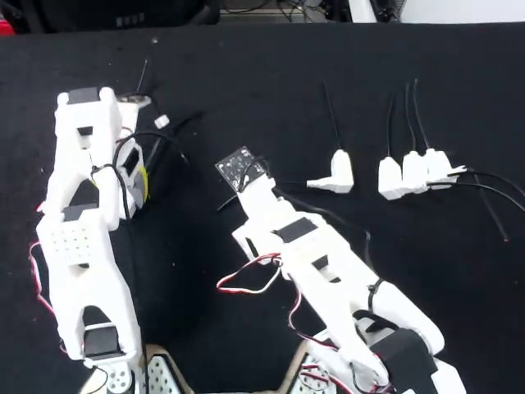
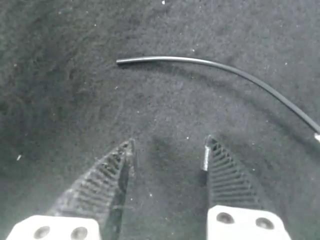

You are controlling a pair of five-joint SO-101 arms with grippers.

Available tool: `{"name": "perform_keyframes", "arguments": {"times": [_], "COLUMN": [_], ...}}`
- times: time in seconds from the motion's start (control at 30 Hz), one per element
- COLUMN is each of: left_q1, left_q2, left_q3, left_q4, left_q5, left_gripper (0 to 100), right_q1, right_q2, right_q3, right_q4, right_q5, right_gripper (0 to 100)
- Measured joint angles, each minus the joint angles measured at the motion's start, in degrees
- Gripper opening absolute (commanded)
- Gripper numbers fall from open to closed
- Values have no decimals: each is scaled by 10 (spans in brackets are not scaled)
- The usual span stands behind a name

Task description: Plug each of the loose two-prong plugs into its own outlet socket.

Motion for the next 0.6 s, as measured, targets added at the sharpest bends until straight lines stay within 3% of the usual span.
{"name": "perform_keyframes", "arguments": {"times": [0.3,0.5,0.6], "left_q1": [-1,13,24], "left_q2": [-265,-417,-467], "left_q3": [230,496,635], "left_q4": [-17,-157,-244], "left_q5": [18,18,18], "left_gripper": [33,44,111], "right_q1": [0,0,0], "right_q2": [0,0,0], "right_q3": [0,0,0], "right_q4": [0,0,0], "right_q5": [0,0,0], "right_gripper": [201,201,201]}}
